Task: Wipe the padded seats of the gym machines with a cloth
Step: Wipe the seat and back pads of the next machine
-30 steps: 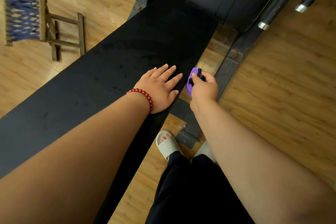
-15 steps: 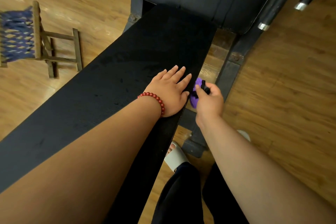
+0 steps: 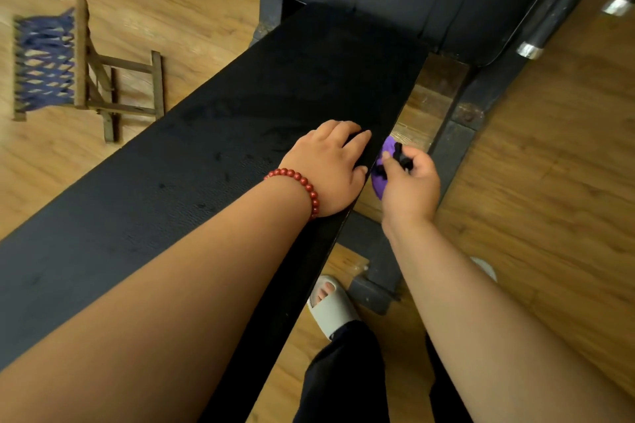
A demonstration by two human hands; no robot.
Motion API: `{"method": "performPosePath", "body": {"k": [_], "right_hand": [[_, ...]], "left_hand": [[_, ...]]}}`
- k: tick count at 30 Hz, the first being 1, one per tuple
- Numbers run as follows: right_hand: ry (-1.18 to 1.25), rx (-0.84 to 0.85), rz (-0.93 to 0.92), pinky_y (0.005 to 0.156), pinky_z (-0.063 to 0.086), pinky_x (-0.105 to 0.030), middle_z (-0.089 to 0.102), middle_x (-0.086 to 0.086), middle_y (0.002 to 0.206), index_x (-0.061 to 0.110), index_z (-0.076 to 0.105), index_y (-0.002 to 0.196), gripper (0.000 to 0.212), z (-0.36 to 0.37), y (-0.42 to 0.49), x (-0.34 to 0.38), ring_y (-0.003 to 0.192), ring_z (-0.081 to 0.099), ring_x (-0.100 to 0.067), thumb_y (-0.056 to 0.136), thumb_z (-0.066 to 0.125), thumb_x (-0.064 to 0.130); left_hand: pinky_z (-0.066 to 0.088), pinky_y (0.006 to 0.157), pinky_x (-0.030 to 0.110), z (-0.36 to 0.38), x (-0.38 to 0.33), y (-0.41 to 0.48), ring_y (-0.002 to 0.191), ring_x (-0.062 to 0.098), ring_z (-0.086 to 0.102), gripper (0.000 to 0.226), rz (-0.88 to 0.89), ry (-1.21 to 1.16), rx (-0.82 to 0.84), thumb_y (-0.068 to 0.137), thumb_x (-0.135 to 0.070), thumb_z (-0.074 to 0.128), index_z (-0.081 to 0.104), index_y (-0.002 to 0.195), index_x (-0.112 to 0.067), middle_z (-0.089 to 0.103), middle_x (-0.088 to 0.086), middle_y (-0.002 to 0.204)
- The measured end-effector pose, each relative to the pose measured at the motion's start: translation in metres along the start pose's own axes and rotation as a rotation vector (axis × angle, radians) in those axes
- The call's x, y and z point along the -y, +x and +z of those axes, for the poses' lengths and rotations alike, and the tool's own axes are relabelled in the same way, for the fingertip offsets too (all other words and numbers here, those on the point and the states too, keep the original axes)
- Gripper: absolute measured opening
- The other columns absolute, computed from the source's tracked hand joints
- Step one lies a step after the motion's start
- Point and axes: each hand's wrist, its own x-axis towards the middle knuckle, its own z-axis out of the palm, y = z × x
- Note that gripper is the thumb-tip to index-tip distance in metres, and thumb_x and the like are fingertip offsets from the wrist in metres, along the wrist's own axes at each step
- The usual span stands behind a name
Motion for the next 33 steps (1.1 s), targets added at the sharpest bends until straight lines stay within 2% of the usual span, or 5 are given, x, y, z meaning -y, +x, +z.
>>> {"method": "performPosePath", "body": {"k": [6,11,16,28,33], "right_hand": [[-0.019,0.082,-0.055,0.066,0.045,-0.007,0.062,0.020,0.089,0.040,0.058,0.082,0.030,-0.009,0.006,-0.007,0.079,0.060,0.011,0.090,0.065,0.012],[0.002,0.030,-0.066,0.076,0.045,-0.015,0.058,0.022,0.087,0.041,0.055,0.080,0.032,0.001,0.036,0.002,0.081,0.056,0.007,0.091,0.065,0.012],[0.029,0.116,-0.044,0.068,0.049,-0.011,0.066,0.013,0.092,0.037,0.062,0.084,0.027,-0.012,0.026,-0.012,0.083,0.063,0.003,0.090,0.067,0.012],[-0.022,0.137,-0.090,0.061,0.044,-0.003,0.058,0.023,0.088,0.042,0.055,0.081,0.029,-0.008,0.054,-0.016,0.082,0.056,0.010,0.091,0.065,0.016],[-0.035,0.110,-0.114,0.073,0.047,-0.013,0.060,0.022,0.090,0.040,0.058,0.085,0.024,-0.004,0.075,-0.010,0.089,0.059,0.003,0.091,0.065,0.017]], "left_hand": [[0.003,0.118,0.030,0.000,-0.001,0.012,0.149,0.016,0.001,0.059,-0.013,0.025,0.087,0.103,-0.042,0.028,0.010,0.155,-0.021,0.005,-0.002,0.163],[0.001,0.118,0.029,-0.003,-0.003,0.040,0.149,0.014,0.001,0.060,-0.019,0.023,0.101,0.103,-0.041,0.028,0.008,0.155,-0.020,0.005,-0.002,0.163],[0.000,0.119,0.029,0.003,-0.006,0.058,0.149,0.013,0.000,0.058,-0.036,0.010,0.106,0.103,-0.037,0.028,0.008,0.155,-0.018,0.003,-0.002,0.163],[0.000,0.119,0.030,0.010,-0.003,0.063,0.149,0.011,-0.003,0.057,-0.025,0.004,0.083,0.103,-0.034,0.027,0.008,0.155,-0.020,0.002,-0.005,0.163],[0.000,0.120,0.030,0.009,-0.004,0.064,0.149,0.011,-0.003,0.057,-0.035,0.011,0.099,0.104,-0.035,0.026,0.007,0.155,-0.021,0.001,-0.005,0.163]]}}
